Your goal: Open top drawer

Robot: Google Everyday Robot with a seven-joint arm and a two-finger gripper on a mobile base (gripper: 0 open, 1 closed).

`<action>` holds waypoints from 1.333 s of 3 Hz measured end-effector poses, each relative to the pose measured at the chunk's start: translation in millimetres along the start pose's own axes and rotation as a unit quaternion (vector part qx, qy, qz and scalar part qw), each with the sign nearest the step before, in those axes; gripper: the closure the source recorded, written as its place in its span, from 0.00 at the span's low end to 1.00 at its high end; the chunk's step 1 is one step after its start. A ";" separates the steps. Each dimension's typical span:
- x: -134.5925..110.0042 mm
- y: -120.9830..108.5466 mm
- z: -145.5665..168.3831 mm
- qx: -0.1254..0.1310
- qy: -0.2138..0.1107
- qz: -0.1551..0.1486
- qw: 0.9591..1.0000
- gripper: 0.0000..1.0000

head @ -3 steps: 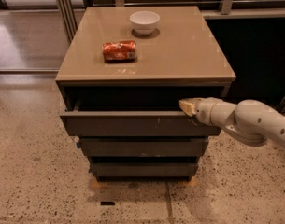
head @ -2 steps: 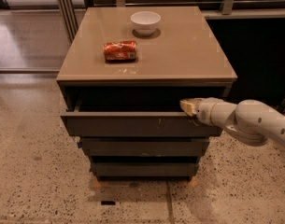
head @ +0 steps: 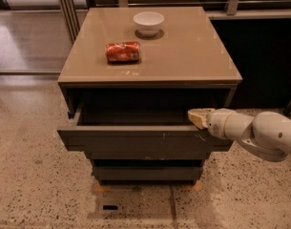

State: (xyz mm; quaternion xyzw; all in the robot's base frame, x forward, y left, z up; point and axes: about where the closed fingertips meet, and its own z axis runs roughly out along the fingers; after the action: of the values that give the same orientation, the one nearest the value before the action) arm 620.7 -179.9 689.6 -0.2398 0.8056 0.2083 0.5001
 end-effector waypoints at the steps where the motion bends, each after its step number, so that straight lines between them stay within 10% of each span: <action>1: 0.0 0.0 0.0 0.000 0.000 0.000 1.000 1.00; 4: -8.1 22.0 17.1 -0.107 0.022 -0.089 0.990 1.00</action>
Offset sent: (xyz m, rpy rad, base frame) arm 0.0016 0.0084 0.0012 -0.0059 -0.0090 0.1132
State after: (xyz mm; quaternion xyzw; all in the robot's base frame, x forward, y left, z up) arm 622.8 -151.1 692.0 -0.3676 0.7648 0.2427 0.4702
